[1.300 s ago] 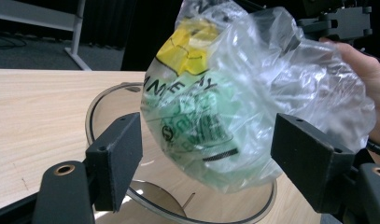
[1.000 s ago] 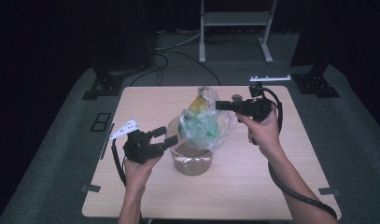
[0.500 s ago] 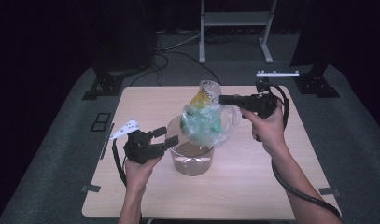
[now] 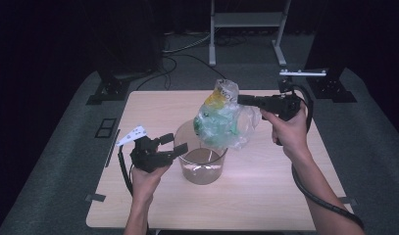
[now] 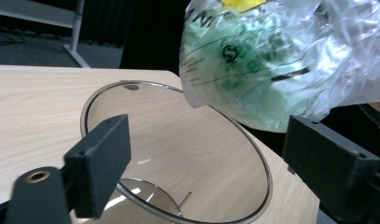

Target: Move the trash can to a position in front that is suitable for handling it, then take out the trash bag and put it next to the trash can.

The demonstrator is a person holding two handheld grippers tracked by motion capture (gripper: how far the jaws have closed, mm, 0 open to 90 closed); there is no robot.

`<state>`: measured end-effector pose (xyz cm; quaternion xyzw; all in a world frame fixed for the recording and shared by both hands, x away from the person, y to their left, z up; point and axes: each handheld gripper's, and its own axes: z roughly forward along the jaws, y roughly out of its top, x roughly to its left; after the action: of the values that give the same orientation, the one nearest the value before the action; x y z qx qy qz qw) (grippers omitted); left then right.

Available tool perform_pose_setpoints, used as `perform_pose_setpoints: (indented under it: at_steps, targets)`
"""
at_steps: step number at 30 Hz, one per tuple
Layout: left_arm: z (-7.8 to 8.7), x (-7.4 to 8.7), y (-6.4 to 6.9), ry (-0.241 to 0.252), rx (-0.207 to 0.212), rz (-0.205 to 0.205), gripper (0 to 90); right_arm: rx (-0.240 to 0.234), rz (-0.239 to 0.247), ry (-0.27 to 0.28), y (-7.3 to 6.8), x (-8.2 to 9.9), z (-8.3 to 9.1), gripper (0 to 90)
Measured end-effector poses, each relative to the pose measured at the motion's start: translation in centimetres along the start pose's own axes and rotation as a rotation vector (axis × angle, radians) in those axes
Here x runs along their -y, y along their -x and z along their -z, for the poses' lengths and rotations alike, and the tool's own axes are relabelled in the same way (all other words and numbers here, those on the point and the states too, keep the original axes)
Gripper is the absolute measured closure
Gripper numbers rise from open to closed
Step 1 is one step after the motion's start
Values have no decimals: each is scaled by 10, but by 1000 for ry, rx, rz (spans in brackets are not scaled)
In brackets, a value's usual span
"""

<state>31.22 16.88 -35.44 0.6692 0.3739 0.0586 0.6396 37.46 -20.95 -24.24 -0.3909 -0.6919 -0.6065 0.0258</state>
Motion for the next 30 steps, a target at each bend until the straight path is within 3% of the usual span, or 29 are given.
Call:
perform_pose_setpoints:
  at_steps: [20, 30]
  targets:
    - [-2, 1, 0, -10, -2, 1, 96, 55, -8, 58, 11, -9, 41, 900]
    - [-1, 1, 2, -6, -1, 4, 95, 75, -33, 73, 22, -3, 57, 900]
